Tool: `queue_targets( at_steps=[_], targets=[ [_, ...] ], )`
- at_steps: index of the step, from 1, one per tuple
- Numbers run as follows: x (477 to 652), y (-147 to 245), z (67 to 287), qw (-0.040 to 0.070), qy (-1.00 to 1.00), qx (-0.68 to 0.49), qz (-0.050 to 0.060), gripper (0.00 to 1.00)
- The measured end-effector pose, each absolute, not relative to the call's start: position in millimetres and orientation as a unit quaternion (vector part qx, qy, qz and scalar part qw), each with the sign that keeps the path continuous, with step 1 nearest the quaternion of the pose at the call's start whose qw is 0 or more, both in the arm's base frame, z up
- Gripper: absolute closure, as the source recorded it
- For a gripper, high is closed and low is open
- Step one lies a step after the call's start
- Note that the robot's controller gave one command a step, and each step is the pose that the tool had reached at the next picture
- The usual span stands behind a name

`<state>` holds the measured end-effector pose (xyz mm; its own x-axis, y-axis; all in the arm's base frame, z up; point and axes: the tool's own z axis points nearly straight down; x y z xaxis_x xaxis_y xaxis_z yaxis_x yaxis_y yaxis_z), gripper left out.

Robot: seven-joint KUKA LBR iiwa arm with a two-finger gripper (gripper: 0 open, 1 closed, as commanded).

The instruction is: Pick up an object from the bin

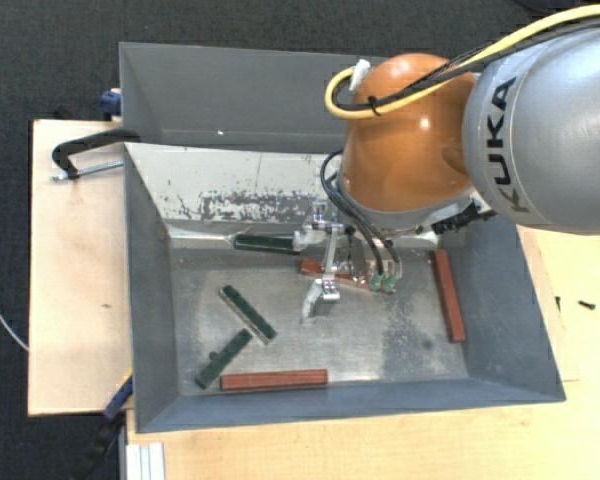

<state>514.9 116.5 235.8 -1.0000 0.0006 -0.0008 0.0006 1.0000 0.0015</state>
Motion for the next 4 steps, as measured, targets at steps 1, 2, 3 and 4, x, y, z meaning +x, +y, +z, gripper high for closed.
queue_targets(
  at_steps=[1,2,3,4],
  targets=[
    [514.9,116,236,0.0,1.0,0.0,0.001,0.0],
    [517.9,126,188,0.004,1.0,0.003,0.001,0.0],
    [522.2,127,127,0.002,1.0,-0.005,0.001,0.0],
    [495.7,145,76,0.002,1.0,0.014,0.002,1.0]
  ],
)
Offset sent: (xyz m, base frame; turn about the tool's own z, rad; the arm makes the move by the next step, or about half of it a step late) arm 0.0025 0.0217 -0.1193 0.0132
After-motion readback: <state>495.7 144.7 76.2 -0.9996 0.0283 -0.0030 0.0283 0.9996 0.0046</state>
